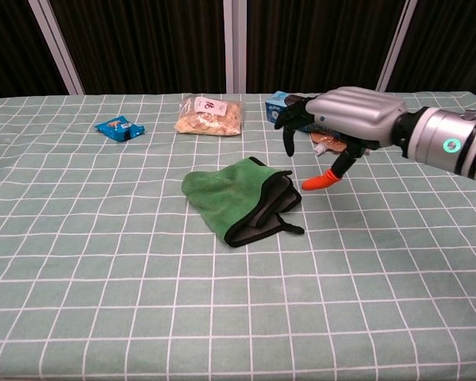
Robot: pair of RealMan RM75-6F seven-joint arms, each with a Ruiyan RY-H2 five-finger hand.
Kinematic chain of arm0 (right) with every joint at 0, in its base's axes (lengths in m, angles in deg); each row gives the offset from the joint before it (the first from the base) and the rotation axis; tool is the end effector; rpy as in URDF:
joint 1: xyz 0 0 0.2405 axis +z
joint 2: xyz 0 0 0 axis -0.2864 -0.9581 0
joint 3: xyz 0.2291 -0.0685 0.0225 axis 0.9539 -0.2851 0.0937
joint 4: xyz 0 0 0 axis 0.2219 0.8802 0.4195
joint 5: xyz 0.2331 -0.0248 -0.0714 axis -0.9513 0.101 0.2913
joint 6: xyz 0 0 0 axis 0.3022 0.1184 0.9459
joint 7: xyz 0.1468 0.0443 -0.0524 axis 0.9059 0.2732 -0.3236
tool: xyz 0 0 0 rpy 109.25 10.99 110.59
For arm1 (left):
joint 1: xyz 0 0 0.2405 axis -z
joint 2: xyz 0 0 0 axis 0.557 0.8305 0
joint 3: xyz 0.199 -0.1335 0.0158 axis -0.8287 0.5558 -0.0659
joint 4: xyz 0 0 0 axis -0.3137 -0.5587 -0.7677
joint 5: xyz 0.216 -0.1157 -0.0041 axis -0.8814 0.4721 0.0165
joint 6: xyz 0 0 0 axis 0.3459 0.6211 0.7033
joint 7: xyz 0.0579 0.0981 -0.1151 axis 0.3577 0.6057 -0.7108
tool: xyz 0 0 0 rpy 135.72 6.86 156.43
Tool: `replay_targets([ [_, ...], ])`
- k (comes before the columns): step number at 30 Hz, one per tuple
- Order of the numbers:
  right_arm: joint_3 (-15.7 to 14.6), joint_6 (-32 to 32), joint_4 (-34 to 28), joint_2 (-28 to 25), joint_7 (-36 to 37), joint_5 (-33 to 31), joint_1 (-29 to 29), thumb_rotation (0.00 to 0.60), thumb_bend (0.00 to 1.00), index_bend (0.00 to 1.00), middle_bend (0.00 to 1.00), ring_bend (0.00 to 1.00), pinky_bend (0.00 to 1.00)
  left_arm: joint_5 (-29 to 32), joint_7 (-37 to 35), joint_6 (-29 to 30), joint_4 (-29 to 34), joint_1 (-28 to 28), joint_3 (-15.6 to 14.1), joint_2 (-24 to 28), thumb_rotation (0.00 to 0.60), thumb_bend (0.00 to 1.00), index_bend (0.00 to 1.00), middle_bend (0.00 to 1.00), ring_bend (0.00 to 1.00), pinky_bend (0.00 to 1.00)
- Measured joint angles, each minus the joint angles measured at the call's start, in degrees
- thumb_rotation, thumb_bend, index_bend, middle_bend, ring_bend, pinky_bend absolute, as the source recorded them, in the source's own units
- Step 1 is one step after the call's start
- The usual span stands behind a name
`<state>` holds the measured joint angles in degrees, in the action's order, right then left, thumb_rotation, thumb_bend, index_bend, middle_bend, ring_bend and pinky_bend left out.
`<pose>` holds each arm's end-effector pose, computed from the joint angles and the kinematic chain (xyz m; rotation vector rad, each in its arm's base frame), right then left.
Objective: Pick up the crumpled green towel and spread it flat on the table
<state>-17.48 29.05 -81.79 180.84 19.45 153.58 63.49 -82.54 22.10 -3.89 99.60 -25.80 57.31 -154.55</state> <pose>-0.1417 -0.3887 -0.0854 2.1923 -0.6592 1.0054 -0.3072 0.2332 0.1132 -1.3130 -0.8014 -0.7783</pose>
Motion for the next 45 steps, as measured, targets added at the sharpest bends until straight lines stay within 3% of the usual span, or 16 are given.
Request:
replay_targets([
  [11, -0.8, -2.7, 12.7, 9.2, 4.9, -1.4, 7.3, 0.501, 0.18, 0.47, 0.18, 0.12, 0.18, 0.3, -0.3, -0.8, -0.1, 0.7, 0.3, 0.0, 0.600, 0.09, 0.17, 0.15, 0.10, 0.22],
  [15, -1.8, -2.6, 15.0, 10.9, 6.4, -1.5, 8.6, 0.587, 0.31, 0.63, 0.22, 0.14, 0.18, 0.4, -1.1, -1.6, 0.0, 1.1, 0.3, -0.2, 0.600, 0.08, 0.17, 0.15, 0.10, 0.22],
  [18, -2.1, -2.0, 15.8, 11.8, 6.8, -2.0, 9.0, 0.600, 0.39, 0.77, 0.27, 0.16, 0.18, -0.2, -1.8, -2.6, -0.1, 1.7, 0.1, -0.4, 0.600, 0.08, 0.18, 0.15, 0.10, 0.23],
  [21, -1.8, -0.8, 15.3, 11.7, 6.6, -2.6, 9.1, 0.600, 0.42, 0.82, 0.29, 0.16, 0.18, -0.4, -3.7, -3.5, -0.1, 2.3, 0.2, -0.8, 0.600, 0.08, 0.25, 0.18, 0.14, 0.30],
  [25, -0.7, 0.6, 12.0, 10.3, 5.5, -3.5, 9.2, 0.600, 0.43, 0.83, 0.29, 0.16, 0.18, -0.6, -7.7, -5.3, -0.5, 3.8, 0.8, -1.9, 0.600, 0.08, 0.31, 0.25, 0.21, 0.33],
  [31, 3.1, 1.8, 1.7, 5.8, 0.3, -6.6, 9.8, 0.600, 0.42, 0.81, 0.28, 0.16, 0.18, -0.2, -15.2, -9.2, -2.1, 7.1, 2.7, -4.5, 0.600, 0.07, 0.35, 0.37, 0.28, 0.39],
  [37, 9.0, 0.9, -9.0, 1.6, -11.9, -13.3, 11.2, 0.600, 0.41, 0.80, 0.26, 0.16, 0.18, 2.5, -21.0, -17.0, -5.3, 12.4, 5.4, -7.6, 0.600, 0.06, 0.35, 0.37, 0.29, 0.39],
  [45, 15.5, -0.6, -18.5, -0.8, -33.2, -27.7, 14.4, 0.600, 0.41, 0.79, 0.26, 0.16, 0.18, 10.0, -20.9, -26.1, -10.5, 19.9, 9.0, -12.9, 0.600, 0.02, 0.35, 0.37, 0.29, 0.39],
])
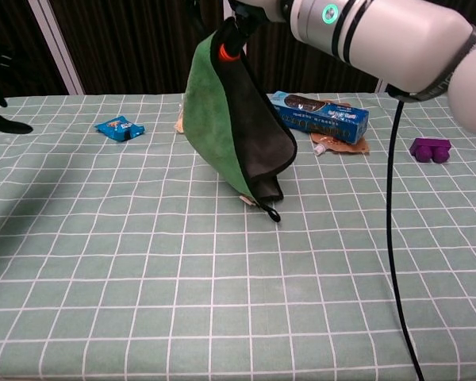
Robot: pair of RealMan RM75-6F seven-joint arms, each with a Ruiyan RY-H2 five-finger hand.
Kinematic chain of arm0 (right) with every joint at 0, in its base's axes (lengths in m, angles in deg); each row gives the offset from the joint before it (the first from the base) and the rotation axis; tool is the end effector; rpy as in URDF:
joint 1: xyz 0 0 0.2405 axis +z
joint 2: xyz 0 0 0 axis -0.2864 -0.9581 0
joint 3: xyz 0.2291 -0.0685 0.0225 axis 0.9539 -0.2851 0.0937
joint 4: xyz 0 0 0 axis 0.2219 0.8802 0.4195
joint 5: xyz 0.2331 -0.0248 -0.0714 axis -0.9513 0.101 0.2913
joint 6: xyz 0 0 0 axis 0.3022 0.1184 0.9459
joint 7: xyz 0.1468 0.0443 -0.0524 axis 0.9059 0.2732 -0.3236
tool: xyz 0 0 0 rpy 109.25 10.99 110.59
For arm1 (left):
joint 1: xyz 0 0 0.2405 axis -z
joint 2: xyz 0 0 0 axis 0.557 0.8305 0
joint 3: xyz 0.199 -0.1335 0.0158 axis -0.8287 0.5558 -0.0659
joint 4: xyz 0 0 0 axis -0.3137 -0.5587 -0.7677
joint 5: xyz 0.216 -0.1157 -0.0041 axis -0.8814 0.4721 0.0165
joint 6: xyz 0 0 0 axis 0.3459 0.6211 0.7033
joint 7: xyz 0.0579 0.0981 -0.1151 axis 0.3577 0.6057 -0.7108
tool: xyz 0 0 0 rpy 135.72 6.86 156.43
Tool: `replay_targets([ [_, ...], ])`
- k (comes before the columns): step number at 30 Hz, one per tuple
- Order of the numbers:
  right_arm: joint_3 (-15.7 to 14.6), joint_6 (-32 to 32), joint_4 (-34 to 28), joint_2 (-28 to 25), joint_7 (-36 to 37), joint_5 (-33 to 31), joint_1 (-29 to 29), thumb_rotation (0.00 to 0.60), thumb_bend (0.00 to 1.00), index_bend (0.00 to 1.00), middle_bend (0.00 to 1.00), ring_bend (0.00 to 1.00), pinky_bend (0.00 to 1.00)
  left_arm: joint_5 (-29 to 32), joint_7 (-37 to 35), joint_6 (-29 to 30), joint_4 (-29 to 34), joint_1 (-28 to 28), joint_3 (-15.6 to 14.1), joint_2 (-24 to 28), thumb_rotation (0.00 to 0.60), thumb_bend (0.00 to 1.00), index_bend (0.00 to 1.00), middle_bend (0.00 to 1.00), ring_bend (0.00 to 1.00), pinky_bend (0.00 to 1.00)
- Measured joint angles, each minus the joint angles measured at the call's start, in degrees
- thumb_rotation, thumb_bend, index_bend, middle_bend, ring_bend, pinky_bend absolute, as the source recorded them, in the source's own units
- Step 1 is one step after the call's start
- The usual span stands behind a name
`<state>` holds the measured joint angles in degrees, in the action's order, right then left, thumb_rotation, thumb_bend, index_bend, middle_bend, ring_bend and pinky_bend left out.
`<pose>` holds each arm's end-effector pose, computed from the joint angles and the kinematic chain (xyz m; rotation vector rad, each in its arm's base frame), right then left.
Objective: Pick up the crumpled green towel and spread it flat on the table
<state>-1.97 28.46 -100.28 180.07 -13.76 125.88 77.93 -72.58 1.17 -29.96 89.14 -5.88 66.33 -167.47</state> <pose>0.0430 -0.4125 -0.0488 1.9769 -0.5002 1.2233 -0.2355 0.3625 0.0222 -1.3833 -1.3041 -1.1164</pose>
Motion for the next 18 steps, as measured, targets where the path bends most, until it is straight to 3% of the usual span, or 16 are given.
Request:
replay_targets([
  [10, 4.6, 3.8, -5.9, -0.8, -20.4, -16.3, 6.2, 0.600, 0.41, 0.80, 0.26, 0.16, 0.18, 2.7, -0.8, -3.6, -3.7, 4.3, 1.9, -2.4, 0.589, 0.00, 0.35, 0.34, 0.29, 0.39],
  [12, 5.1, 4.9, -6.6, -0.9, -23.1, -18.9, 7.6, 0.599, 0.41, 0.80, 0.26, 0.16, 0.18, 3.1, -0.7, -3.9, -3.9, 4.8, 1.9, -2.7, 0.549, 0.00, 0.35, 0.34, 0.29, 0.39],
  [15, 5.4, 6.3, -7.0, -0.9, -26.6, -22.1, 9.5, 0.600, 0.41, 0.80, 0.26, 0.16, 0.18, 3.9, -0.1, -4.2, -4.3, 5.4, 1.9, -3.5, 0.431, 0.00, 0.35, 0.33, 0.29, 0.39],
  [17, 5.5, 6.9, -7.1, -0.7, -28.6, -24.3, 10.8, 0.600, 0.41, 0.80, 0.26, 0.16, 0.18, 4.7, 0.1, -4.5, -4.4, 5.7, 1.9, -3.9, 0.293, 0.00, 0.34, 0.32, 0.29, 0.38],
  [18, 5.6, 7.2, -7.0, -0.5, -29.4, -25.3, 11.4, 0.597, 0.41, 0.81, 0.26, 0.16, 0.18, 5.1, 0.2, -4.9, -4.3, 5.8, 1.9, -4.0, 0.255, 0.00, 0.34, 0.31, 0.29, 0.38],
])
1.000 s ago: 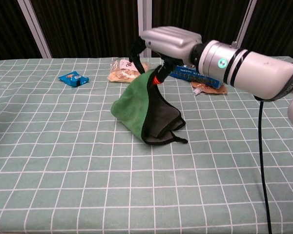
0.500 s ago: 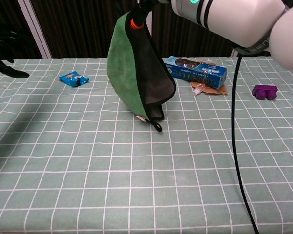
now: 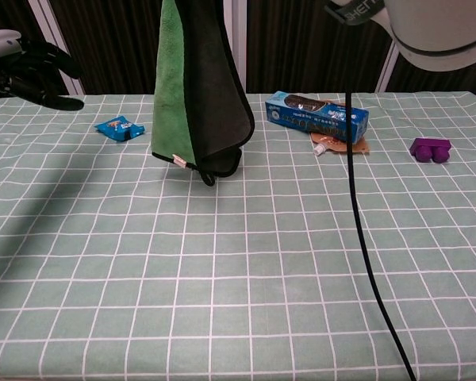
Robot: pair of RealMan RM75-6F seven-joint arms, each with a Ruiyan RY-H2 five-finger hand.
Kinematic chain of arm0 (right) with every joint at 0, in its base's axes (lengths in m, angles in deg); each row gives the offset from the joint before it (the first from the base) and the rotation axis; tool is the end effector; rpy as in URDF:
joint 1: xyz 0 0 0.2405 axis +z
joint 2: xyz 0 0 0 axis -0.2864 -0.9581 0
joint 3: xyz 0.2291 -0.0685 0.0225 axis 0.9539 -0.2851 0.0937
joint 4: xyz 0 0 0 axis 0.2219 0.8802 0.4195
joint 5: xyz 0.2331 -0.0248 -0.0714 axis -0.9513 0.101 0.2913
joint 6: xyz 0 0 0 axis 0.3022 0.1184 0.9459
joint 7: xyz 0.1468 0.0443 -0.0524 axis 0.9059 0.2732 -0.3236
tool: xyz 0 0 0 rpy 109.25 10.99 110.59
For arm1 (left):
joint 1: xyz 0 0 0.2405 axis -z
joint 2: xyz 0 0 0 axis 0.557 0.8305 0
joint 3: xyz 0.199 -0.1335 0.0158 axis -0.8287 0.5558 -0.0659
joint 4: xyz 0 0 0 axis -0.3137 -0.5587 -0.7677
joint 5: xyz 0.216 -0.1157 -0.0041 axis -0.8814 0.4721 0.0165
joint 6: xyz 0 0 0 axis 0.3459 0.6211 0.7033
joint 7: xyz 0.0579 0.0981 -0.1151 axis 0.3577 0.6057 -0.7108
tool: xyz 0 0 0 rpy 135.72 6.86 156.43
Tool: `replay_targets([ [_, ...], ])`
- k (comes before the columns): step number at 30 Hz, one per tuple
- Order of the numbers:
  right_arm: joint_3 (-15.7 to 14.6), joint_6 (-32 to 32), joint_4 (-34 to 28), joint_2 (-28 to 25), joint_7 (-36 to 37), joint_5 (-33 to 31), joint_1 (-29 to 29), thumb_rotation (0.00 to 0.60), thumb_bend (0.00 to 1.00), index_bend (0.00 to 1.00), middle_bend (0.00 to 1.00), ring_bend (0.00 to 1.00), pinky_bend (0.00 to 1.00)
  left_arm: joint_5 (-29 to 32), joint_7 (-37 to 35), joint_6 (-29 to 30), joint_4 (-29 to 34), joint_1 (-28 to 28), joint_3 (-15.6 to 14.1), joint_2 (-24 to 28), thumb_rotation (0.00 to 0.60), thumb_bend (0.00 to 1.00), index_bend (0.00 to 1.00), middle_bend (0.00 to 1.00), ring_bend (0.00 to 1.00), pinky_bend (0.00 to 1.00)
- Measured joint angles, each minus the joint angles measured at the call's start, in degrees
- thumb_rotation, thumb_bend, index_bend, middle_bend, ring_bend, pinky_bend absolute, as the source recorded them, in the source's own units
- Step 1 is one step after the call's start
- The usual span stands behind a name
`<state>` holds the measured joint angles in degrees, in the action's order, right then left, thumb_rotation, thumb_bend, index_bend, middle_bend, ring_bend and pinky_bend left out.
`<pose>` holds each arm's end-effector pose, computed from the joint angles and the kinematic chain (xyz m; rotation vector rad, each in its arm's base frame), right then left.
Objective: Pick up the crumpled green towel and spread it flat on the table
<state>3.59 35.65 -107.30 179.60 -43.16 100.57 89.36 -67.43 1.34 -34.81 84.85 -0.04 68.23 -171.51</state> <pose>0.1200 -0.4108 -0.0239 1.8407 -0.3863 1.0892 -0.2127 0.3919 0.0013 -1.3901 -1.3727 -1.1249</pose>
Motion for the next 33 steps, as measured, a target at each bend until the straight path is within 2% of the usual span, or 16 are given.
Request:
replay_targets([
  [2, 0.1, 0.6, 0.3, 0.6, -2.2, -2.5, 1.6, 0.592, 0.41, 0.81, 0.25, 0.16, 0.18, 1.0, 0.2, -0.9, 0.4, 0.4, -0.1, -0.3, 0.202, 0.00, 0.33, 0.31, 0.29, 0.37],
  [5, 0.3, 1.8, 1.6, 2.2, -5.3, -5.6, 4.6, 0.575, 0.41, 0.82, 0.25, 0.16, 0.18, 2.1, 0.9, -1.6, 0.5, 1.1, -0.2, -0.8, 0.186, 0.00, 0.33, 0.30, 0.29, 0.37],
  [13, 0.5, 2.7, 8.7, 8.0, -9.8, -11.1, 11.6, 0.556, 0.42, 0.84, 0.26, 0.16, 0.18, 2.2, 1.2, -1.6, -1.4, 1.6, -1.0, -2.0, 0.185, 0.00, 0.33, 0.30, 0.29, 0.37],
  [18, 0.1, 2.4, 17.3, 13.0, -11.9, -12.7, 15.6, 0.522, 0.42, 0.85, 0.26, 0.16, 0.18, -0.4, -1.5, -1.1, -5.5, 1.2, -2.3, -3.7, 0.184, 0.00, 0.33, 0.30, 0.29, 0.37],
  [22, 0.0, 1.5, 22.7, 16.1, -12.7, -13.9, 17.9, 0.505, 0.41, 0.85, 0.26, 0.16, 0.18, -1.4, -1.5, -0.3, -4.9, 0.8, -3.0, -3.5, 0.183, 0.00, 0.33, 0.30, 0.29, 0.37],
  [28, 0.4, 1.0, 28.4, 19.9, -13.0, -15.1, 20.1, 0.429, 0.41, 0.86, 0.26, 0.17, 0.18, -1.0, 2.1, 0.2, -3.7, 1.2, -3.2, -3.5, 0.174, 0.00, 0.32, 0.30, 0.29, 0.37],
  [33, 0.8, 2.1, 30.1, 21.7, -13.3, -15.1, 20.8, 0.408, 0.41, 0.86, 0.27, 0.17, 0.18, 1.2, 7.4, 0.0, -3.4, 2.6, -3.1, -4.5, 0.177, 0.00, 0.32, 0.30, 0.29, 0.37],
])
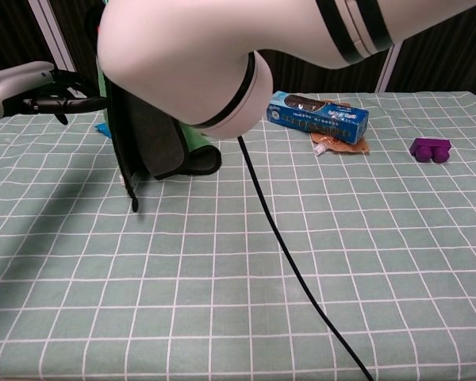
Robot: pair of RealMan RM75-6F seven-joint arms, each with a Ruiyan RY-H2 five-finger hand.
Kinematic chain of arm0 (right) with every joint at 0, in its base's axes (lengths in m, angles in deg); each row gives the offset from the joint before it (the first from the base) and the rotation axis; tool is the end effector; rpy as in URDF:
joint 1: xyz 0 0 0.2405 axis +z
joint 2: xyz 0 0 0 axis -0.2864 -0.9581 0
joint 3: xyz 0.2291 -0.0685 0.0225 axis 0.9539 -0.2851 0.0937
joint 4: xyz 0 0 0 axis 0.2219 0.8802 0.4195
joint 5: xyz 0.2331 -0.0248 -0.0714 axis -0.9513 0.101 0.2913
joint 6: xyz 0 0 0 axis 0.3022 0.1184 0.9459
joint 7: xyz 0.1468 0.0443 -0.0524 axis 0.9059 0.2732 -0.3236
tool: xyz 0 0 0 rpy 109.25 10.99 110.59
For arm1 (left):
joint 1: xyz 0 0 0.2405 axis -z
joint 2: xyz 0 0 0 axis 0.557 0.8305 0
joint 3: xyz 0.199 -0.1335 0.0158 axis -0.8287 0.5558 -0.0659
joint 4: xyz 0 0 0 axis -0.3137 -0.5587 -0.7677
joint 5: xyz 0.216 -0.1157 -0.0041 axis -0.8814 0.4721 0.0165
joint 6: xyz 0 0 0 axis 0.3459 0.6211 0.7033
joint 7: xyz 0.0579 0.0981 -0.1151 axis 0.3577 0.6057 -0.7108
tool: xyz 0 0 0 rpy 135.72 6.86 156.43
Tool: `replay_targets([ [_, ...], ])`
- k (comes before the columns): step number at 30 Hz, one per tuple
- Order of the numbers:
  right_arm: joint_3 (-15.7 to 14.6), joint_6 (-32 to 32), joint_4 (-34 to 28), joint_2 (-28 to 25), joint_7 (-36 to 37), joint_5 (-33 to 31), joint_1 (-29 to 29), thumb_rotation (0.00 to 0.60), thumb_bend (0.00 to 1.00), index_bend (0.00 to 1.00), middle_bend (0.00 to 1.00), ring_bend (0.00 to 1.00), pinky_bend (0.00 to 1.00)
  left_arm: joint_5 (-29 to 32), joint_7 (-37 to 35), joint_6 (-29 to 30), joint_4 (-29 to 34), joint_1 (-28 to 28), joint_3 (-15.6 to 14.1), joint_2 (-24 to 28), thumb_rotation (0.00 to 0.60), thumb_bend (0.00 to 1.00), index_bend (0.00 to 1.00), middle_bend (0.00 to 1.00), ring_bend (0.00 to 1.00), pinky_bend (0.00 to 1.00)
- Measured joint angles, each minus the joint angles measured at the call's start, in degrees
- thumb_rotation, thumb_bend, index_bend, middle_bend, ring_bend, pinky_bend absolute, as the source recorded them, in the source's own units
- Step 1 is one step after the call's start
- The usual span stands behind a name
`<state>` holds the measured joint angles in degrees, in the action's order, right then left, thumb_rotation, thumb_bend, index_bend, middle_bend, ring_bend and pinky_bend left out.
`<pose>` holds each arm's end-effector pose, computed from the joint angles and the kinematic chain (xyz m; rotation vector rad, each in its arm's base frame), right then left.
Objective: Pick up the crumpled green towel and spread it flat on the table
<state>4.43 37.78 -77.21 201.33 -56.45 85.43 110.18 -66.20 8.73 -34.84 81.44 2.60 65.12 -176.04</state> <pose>0.1779 -0.4103 -0.1143 1.8030 -0.2857 0.8424 -0.2063 0.3870 -0.0315 -1.5059 -1.2943 -1.0133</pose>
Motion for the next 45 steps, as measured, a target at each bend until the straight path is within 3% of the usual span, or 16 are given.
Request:
replay_targets([
  [11, 0.7, 0.0, 1.1, 0.4, 0.5, 0.4, -0.8, 0.419, 0.41, 0.87, 0.27, 0.17, 0.18, 5.4, 8.1, -0.2, -0.2, 2.2, 0.0, -2.5, 0.190, 0.00, 0.32, 0.30, 0.29, 0.37],
  [17, 0.8, 0.1, -0.6, -0.4, 2.0, 1.5, -2.1, 0.417, 0.41, 0.87, 0.27, 0.17, 0.18, 7.3, 10.5, 0.7, -1.9, 2.5, -0.3, -4.3, 0.410, 0.00, 0.32, 0.30, 0.29, 0.37],
  [22, 0.8, 0.8, -4.1, -2.2, 3.5, 2.0, -4.0, 0.417, 0.41, 0.87, 0.27, 0.17, 0.18, 7.7, 9.5, 1.6, -4.0, 2.0, 0.0, -5.6, 0.481, 0.00, 0.34, 0.30, 0.29, 0.37],
  [33, 0.0, 2.7, -14.7, -7.5, 6.0, 2.0, -9.5, 0.412, 0.41, 0.87, 0.27, 0.17, 0.18, 6.2, 4.2, 2.6, -8.6, 1.4, 1.6, -8.2, 0.500, 0.11, 0.57, 0.36, 0.29, 0.37],
  [38, -0.5, 3.4, -19.3, -9.9, 7.3, 2.1, -11.5, 0.410, 0.41, 0.87, 0.27, 0.17, 0.18, 5.2, 1.1, 2.7, -9.8, 1.2, 2.2, -9.1, 0.521, 0.23, 0.71, 0.45, 0.33, 0.38],
  [42, -0.8, 4.0, -23.1, -11.9, 8.6, 2.3, -13.0, 0.415, 0.41, 0.87, 0.27, 0.17, 0.18, 3.9, -2.6, 3.0, -10.5, 0.9, 3.0, -9.5, 0.593, 0.34, 0.80, 0.50, 0.39, 0.38],
  [45, -1.2, 4.4, -26.2, -13.5, 9.8, 2.6, -14.4, 0.414, 0.41, 0.87, 0.27, 0.16, 0.18, 2.4, -5.5, 3.7, -10.6, 0.6, 3.5, -9.6, 0.600, 0.42, 0.85, 0.53, 0.40, 0.38],
])
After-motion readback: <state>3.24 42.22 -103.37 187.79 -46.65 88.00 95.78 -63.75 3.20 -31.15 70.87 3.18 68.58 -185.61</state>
